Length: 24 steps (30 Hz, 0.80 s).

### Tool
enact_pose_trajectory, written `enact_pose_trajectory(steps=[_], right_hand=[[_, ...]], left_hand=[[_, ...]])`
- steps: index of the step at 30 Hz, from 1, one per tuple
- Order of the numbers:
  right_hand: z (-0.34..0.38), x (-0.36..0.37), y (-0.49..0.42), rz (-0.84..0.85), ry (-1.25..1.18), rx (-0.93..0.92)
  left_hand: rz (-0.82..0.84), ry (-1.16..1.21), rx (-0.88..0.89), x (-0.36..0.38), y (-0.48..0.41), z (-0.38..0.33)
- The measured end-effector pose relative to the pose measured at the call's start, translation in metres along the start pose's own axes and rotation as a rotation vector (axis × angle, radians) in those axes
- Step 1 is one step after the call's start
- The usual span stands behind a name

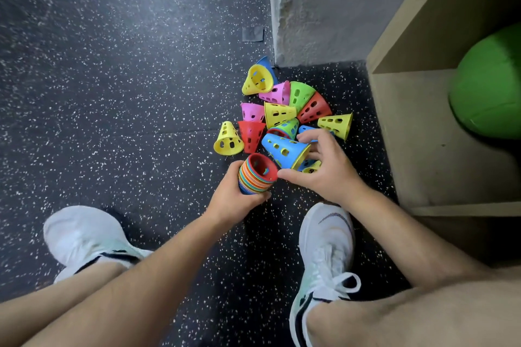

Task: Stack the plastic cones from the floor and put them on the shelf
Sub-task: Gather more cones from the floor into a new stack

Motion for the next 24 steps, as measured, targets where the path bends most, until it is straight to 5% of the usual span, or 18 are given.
enact_pose_trajectory(steps=[12, 18, 24], right_hand=[[0.0, 0.008, 0.008, 0.403, 0.411, 0.103], [-0.031, -0.022, 0.028, -0.092, 0.442, -0.09], [-0.074, -0.022, 0.034, 0.175, 0.643, -0.004]], left_hand=[[0.12, -0.054, 0.124, 0.027, -0.001, -0.017], [0.123, -0.037, 0.061, 0.036, 0.0, -0.005], [0.177, -0.035, 0.053, 0.044, -0.013, -0.005]])
Point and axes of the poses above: each hand's wrist, its own y-axis away from the middle knuckle, its own x-axis out of the palm, z = x × y, the point moved 2 cm from there along -y, towards the middle knuckle, and after that the axes turned 10 degrees about z, right-handed, at the moved point
